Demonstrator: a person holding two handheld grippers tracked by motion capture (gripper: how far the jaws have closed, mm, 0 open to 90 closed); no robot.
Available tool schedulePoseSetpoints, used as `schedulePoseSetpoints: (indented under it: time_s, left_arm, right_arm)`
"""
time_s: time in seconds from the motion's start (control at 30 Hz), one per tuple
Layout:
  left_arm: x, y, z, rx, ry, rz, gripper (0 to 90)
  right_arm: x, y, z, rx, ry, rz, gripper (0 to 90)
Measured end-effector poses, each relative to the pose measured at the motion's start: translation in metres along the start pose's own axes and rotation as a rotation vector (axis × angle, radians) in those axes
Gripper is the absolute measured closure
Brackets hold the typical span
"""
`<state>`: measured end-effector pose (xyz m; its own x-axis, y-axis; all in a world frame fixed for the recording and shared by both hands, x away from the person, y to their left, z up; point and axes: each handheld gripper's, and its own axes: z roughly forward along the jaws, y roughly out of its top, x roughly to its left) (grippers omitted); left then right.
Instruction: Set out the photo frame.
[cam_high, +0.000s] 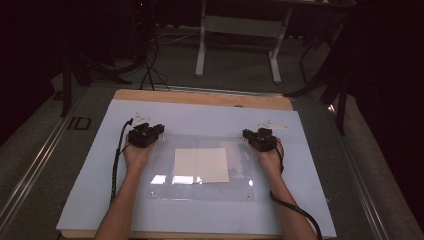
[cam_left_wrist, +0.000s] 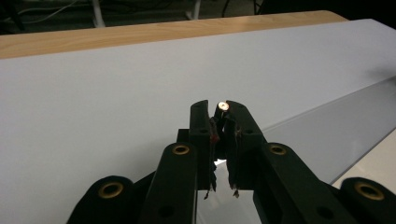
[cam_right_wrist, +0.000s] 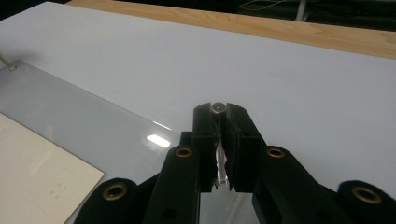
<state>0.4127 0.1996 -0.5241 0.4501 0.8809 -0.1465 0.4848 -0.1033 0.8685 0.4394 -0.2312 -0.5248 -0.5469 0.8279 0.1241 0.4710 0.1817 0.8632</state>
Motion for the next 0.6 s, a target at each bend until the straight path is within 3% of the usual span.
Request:
schedulePoseSetpoints:
  time_s: [0.27, 0.4, 0.6]
  left_arm:
    - [0.0004, -0.0003, 0.001, -0.003, -0.005, -0.011, 82.0]
    - [0.001, 0.0001, 0.0018, -0.002, -0.01, -0.026, 82.0]
    - [0.0021, 0.0018, 0.0025, 0.011, -0.015, -0.043, 82.6]
  right_arm:
    - [0.0005, -0.0014, -0.0026, -0.042, 0.002, 0.019, 82.0]
    - [0.0, 0.0004, -0.0028, -0.027, 0.005, 0.0, 83.0]
    - [-0.0029, 0.0014, -0.0025, -0.014, 0.026, 0.03, 82.9]
